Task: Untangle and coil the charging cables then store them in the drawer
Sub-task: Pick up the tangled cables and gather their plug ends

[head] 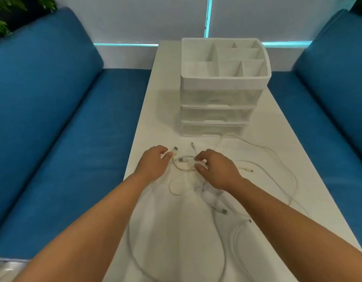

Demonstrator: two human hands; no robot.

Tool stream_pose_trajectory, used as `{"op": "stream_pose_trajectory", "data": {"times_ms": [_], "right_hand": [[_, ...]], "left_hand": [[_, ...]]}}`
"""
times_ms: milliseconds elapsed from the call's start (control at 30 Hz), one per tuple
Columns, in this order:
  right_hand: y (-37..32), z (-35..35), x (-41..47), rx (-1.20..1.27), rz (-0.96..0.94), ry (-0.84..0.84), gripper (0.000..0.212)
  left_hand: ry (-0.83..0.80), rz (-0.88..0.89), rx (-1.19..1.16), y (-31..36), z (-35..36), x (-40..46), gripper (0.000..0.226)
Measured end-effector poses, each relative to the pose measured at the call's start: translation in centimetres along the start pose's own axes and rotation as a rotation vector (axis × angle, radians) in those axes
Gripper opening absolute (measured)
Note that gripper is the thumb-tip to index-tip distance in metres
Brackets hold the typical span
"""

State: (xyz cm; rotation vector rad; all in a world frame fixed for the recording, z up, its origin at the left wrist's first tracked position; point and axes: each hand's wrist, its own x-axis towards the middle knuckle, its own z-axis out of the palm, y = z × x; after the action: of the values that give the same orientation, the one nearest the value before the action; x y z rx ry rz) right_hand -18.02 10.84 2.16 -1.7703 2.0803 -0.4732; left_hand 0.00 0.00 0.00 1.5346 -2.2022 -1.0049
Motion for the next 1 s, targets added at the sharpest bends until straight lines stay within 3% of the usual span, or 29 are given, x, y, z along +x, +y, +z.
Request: {"op": "stream_pose_trajectory", "data": {"times_ms": [233, 433, 533, 633, 800, 933, 1000], "right_hand": [[0.1, 2.7, 3.7, -0.140, -0.097, -0.109, 0.034], [1.0, 4.7, 4.3, -0.181, -0.012, 0.026, 0.026], [1.2, 4.4, 4.7, -0.213, 0.018, 0.001, 0.022], [1.7, 4.0, 4.6, -0.166, -0.023, -0.033, 0.019], [1.9, 1.4, 2.9, 0.281, 0.039, 0.042, 0.019], [0.4, -1.6, 2.2, 0.538, 0.137, 0.098, 0.021], [-0.4, -3.3, 2.1, 0.668, 0.193, 0.085, 0.022]], "left_hand": [[0.063, -0.041, 0.075, -0.5, 1.8, 3.4, 0.041], [0.126, -0.003, 0.168, 0.1, 3.3, 3.9, 0.028], [0.127, -0.001, 0.132, 0.1, 3.6, 4.0, 0.025], [0.114, -0.066, -0.098, 0.1, 2.9, 4.2, 0.022], [0.047, -0.242, -0.836, 0.9, 1.6, 2.3, 0.015], [0.073, -0.175, -0.959, 3.0, 1.1, 0.5, 0.015], [-0.001, -0.123, -0.947, 4.4, 0.4, 0.0, 0.018]]}}
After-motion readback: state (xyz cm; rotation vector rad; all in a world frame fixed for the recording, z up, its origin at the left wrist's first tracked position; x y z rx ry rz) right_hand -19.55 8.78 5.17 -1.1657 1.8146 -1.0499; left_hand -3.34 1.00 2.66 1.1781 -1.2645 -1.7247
